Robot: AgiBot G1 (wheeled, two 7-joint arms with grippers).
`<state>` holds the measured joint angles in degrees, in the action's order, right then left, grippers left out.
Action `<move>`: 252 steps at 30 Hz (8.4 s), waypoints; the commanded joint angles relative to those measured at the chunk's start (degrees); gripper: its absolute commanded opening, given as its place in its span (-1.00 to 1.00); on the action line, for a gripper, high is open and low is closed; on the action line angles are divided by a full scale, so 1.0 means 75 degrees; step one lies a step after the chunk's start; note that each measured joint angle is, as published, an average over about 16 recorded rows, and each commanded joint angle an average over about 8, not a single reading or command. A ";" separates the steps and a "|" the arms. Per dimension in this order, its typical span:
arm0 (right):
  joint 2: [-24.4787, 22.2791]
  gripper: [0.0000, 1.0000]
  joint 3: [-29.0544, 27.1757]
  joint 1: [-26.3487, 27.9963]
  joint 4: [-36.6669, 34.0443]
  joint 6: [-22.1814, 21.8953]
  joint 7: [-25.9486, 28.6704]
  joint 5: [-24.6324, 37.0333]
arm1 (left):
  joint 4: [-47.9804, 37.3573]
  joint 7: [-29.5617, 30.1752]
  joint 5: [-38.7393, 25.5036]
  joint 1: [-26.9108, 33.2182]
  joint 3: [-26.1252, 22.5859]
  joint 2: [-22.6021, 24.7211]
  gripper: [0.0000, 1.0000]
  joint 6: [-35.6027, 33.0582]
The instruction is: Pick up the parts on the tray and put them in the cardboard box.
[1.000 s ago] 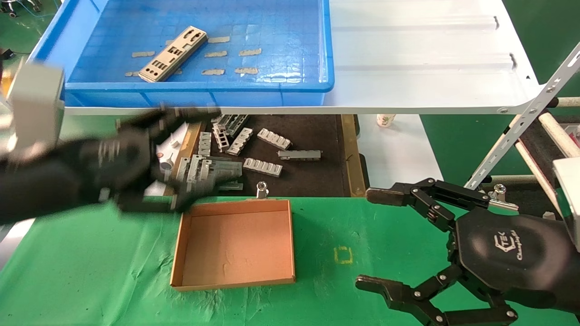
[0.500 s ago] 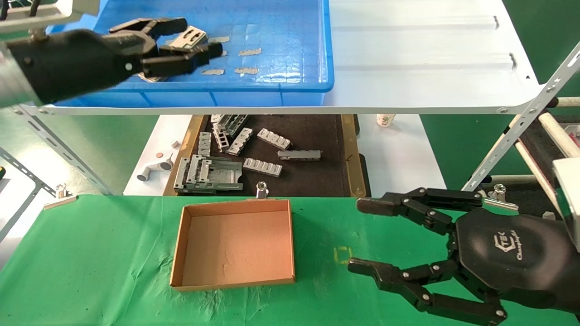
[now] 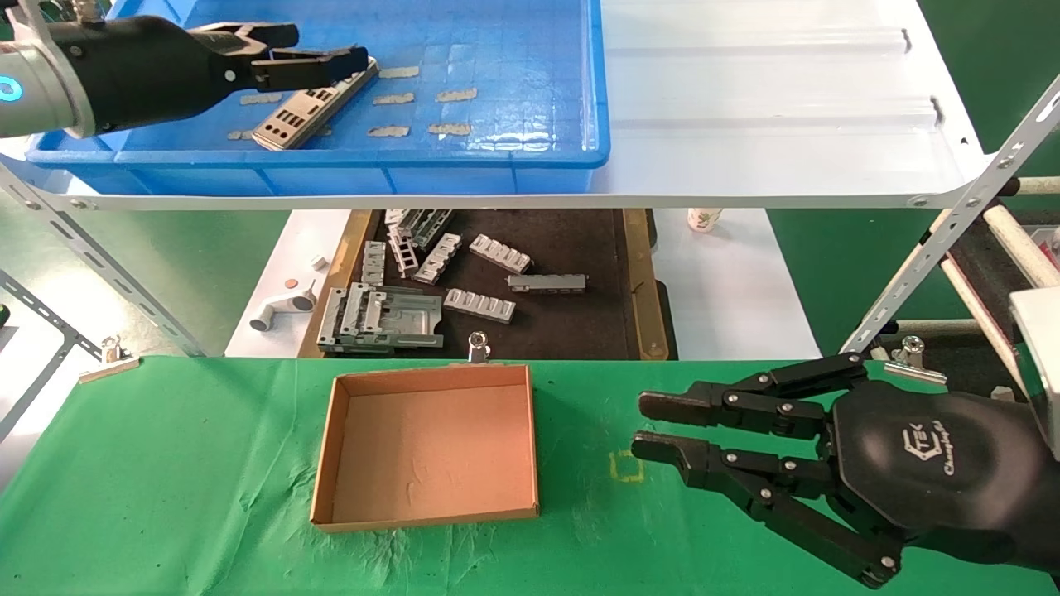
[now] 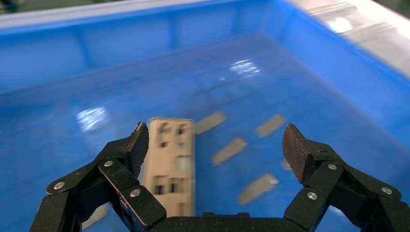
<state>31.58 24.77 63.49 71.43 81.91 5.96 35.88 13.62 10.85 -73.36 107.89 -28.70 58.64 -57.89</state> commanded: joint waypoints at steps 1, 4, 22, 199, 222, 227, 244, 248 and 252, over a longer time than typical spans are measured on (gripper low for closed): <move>0.0000 -1.00 0.0000 0.0000 0.0000 0.0000 0.0000 0.0000 | -0.0426 -0.0149 -0.0095 0.0170 -0.0035 0.0136 1.00 0.0246; 0.0000 -1.00 0.0000 0.0000 0.0000 0.0000 0.0000 0.0000 | -0.0767 -0.0336 -0.0194 0.0258 -0.0080 0.0317 1.00 0.0633; 0.0000 -1.00 0.0000 0.0000 0.0000 0.0000 0.0000 0.0000 | -0.1404 -0.1089 -0.0353 0.0435 -0.0175 0.0615 -0.81 0.0756; -0.0001 1.00 0.0002 0.0001 0.0000 -0.0001 -0.0001 -0.0001 | 0.2231 -0.3630 0.2273 -0.3356 -0.1415 -0.0740 1.00 -0.3427; -0.0001 1.00 0.0002 0.0001 0.0000 -0.0001 -0.0001 -0.0001 | 0.5515 -0.1569 0.3371 -0.4963 0.0355 -0.2113 1.00 -0.3587; -0.0001 1.00 0.0002 0.0001 0.0000 -0.0001 -0.0001 -0.0001 | 0.6230 -0.1120 0.3610 -0.5313 0.0740 -0.2412 1.00 -0.3622; -0.0001 1.00 0.0001 -0.0001 -0.0001 -0.0002 -0.0001 -0.0002 | 0.8201 0.0072 0.4279 -0.6275 0.1798 -0.3233 1.00 -0.3725; -0.0001 1.00 0.0001 -0.0002 -0.0002 -0.0002 -0.0001 -0.0002 | 0.8219 0.0070 0.4297 -0.6289 0.1813 -0.3245 1.00 -0.3727; -0.0001 1.00 0.0001 -0.0002 -0.0002 -0.0003 -0.0001 -0.0002 | 0.8149 0.0042 0.4273 -0.6257 0.1779 -0.3216 1.00 -0.3722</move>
<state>31.57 24.78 63.48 71.42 81.89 5.95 35.87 74.80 11.20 -41.31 60.94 -15.33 34.50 -85.81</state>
